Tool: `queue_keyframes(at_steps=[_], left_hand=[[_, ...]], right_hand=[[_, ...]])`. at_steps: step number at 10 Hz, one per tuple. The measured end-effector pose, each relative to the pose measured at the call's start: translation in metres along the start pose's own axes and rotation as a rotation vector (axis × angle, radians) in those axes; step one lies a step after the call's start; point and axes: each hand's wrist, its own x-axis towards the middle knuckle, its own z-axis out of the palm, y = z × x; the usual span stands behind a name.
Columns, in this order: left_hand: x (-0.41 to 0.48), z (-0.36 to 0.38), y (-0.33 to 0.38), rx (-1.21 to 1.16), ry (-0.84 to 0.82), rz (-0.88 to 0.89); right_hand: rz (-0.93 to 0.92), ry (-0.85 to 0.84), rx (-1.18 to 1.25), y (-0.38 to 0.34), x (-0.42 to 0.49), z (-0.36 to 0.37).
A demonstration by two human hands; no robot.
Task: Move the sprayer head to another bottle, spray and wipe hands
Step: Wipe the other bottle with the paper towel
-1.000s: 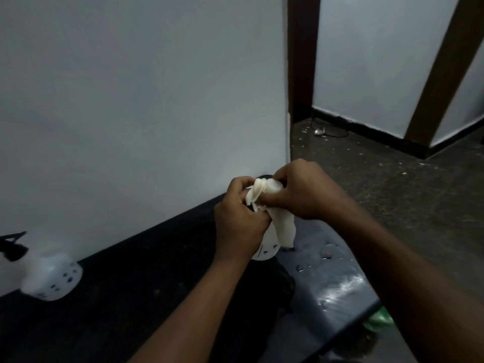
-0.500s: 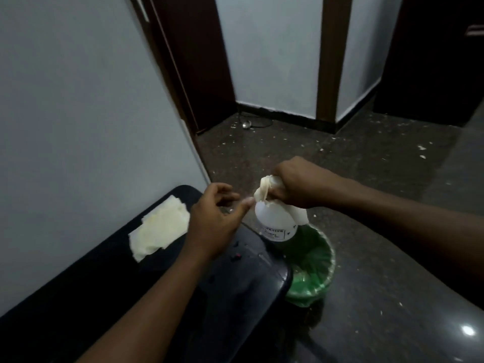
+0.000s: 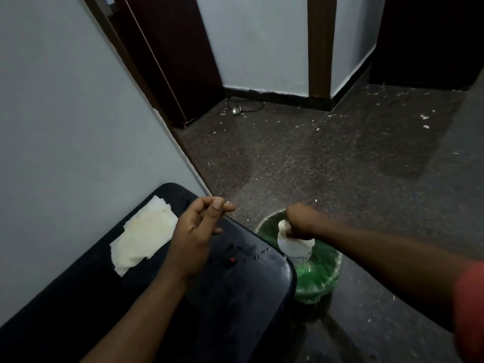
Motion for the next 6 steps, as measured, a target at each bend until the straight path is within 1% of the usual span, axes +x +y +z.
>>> queue_keyframes(at_steps=[1,3,4,5,6], left_hand=[[0.001,-0.018,-0.007,-0.032,0.04,-0.009],[-0.001,-0.036,-0.01,-0.244,0.162,-0.087],[0.005,-0.034,-0.006,-0.262,0.154,-0.066],[0.017,-0.032,-0.004,-0.233,0.13,-0.036],[0.025,-0.032,-0.006,-0.202,0.143,-0.025]], right_hand=[[0.031,-0.017,-0.012,0.003,0.021,0.018],[0.076,-0.02,0.017,0.006,0.041,0.038],[0.104,-0.064,-0.024,0.005,0.046,0.051],[0.141,-0.146,-0.017,0.008,0.055,0.059],[0.213,-0.214,0.18,0.008,0.066,0.055]])
